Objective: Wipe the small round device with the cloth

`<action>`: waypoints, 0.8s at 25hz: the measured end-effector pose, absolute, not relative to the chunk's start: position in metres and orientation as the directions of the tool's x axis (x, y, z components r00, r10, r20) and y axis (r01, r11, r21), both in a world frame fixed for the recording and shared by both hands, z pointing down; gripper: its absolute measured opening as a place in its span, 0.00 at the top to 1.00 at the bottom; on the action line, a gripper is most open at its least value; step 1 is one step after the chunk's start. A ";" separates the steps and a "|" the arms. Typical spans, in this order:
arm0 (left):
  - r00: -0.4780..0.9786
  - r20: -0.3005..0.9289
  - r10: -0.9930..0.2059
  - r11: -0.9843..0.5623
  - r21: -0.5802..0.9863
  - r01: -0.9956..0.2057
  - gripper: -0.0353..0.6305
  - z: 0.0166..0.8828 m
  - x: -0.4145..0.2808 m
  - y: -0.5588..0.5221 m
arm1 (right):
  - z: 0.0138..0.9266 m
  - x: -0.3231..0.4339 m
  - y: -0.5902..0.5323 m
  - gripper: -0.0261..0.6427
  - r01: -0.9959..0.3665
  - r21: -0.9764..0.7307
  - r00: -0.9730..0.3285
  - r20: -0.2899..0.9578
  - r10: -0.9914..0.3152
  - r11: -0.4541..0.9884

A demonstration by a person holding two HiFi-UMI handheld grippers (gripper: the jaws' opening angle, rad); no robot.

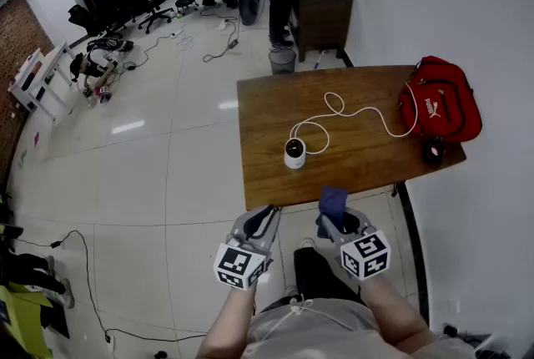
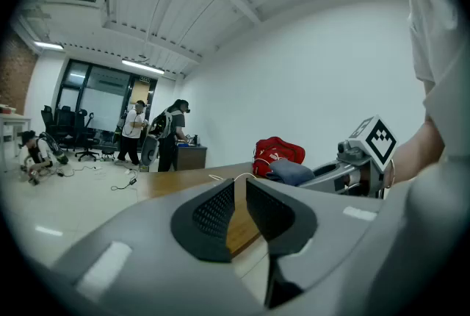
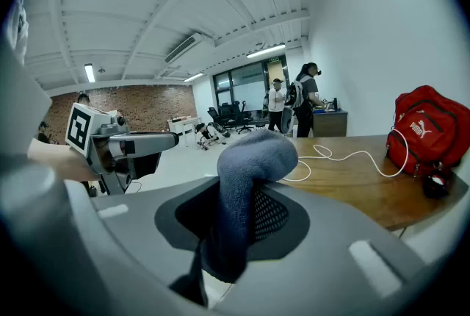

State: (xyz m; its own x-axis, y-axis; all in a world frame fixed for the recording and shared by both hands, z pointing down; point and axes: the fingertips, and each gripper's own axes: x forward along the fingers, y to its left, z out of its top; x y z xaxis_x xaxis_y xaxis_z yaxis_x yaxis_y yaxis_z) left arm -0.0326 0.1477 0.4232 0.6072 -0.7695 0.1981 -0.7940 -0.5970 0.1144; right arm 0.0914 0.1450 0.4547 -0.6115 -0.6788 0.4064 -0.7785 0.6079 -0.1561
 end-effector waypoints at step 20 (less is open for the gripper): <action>0.587 0.252 -0.769 -0.562 0.170 -0.809 0.94 0.471 -0.005 -0.041 | 0.513 0.071 -0.043 0.80 -0.653 -0.228 -0.721 0.478 -0.501 0.722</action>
State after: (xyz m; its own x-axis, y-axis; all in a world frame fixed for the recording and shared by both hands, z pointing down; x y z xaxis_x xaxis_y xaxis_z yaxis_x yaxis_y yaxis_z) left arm -0.0053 -0.0412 0.4708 0.5875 -0.7689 0.2524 -0.8092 -0.5624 0.1703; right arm 0.0713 -0.0434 0.5134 -0.7212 -0.5009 0.4785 -0.6530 0.7221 -0.2284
